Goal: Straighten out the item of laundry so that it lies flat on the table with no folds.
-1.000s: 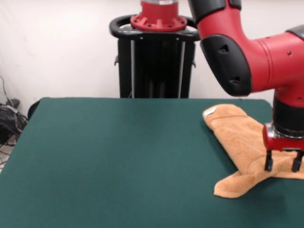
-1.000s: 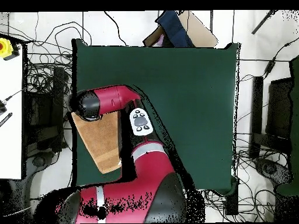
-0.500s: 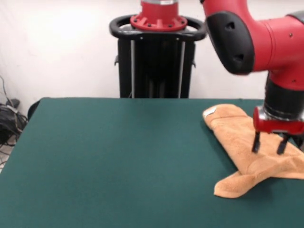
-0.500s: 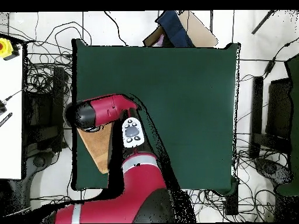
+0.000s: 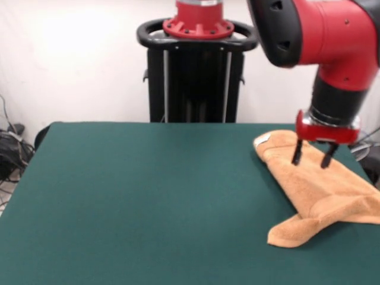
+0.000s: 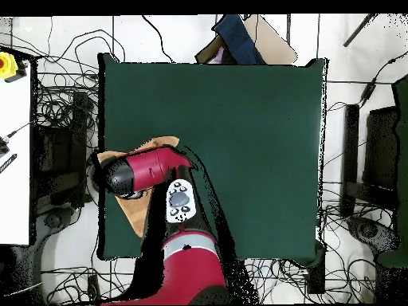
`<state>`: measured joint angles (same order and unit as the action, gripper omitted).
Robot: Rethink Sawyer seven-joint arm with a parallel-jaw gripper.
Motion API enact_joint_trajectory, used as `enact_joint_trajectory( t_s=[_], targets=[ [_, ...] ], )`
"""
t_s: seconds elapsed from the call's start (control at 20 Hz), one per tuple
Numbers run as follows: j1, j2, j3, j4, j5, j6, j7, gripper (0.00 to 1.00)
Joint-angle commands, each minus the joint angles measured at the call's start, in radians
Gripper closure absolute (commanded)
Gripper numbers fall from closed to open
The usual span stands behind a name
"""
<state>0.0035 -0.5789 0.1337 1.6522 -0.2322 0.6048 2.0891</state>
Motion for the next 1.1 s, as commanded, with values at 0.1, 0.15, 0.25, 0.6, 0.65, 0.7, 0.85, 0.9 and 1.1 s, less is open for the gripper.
enact_joint_trajectory(
  t_s=[0.1,0.15,0.25,0.6,0.65,0.7,0.85,0.9,1.1],
  targets=[
    [-0.042,0.017,-0.037,0.218,-0.089,-0.162,0.07,0.0],
    [-0.044,0.024,-0.041,0.235,-0.098,-0.179,0.069,0.0],
    [-0.046,0.037,-0.05,0.269,-0.12,-0.216,0.071,0.0],
    [-0.068,0.093,-0.041,0.352,-0.167,-0.286,0.063,0.0],
    [-0.073,0.105,-0.034,0.355,-0.166,-0.29,0.062,0.0],
    [-0.078,0.116,-0.025,0.359,-0.161,-0.292,0.064,0.0],
    [-0.076,0.12,0.002,0.379,-0.134,-0.288,0.08,0.0],
    [-0.076,0.115,0.012,0.385,-0.124,-0.283,0.082,0.0],
    [-0.069,0.155,0.013,0.355,-0.118,-0.307,0.089,0.0]
  ],
)
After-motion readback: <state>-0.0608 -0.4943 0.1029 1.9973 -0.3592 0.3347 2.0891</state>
